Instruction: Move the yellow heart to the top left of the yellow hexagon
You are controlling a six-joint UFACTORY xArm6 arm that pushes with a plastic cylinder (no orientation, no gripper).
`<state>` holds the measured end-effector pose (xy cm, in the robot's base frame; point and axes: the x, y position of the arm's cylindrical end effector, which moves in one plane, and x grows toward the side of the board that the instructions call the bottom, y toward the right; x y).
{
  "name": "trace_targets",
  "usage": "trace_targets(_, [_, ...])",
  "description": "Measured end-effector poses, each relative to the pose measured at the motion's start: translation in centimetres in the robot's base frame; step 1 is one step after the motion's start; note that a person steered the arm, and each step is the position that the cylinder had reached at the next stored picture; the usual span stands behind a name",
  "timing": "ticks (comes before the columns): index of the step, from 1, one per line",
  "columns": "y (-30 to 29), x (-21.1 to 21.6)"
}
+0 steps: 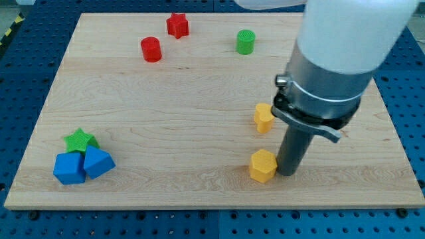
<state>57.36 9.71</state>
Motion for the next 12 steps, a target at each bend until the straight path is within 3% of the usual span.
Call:
trace_targets(2, [-1.2, 0.0])
trace_targets(3, [3.7, 0.0])
trace_targets(4, [7.7, -2.2])
trace_targets(5, [8.2, -8.5])
trace_targets(6, [8.0, -12.3])
trace_targets(8, [1.7, -12.3])
trace_targets(12, [-6.0, -7.6])
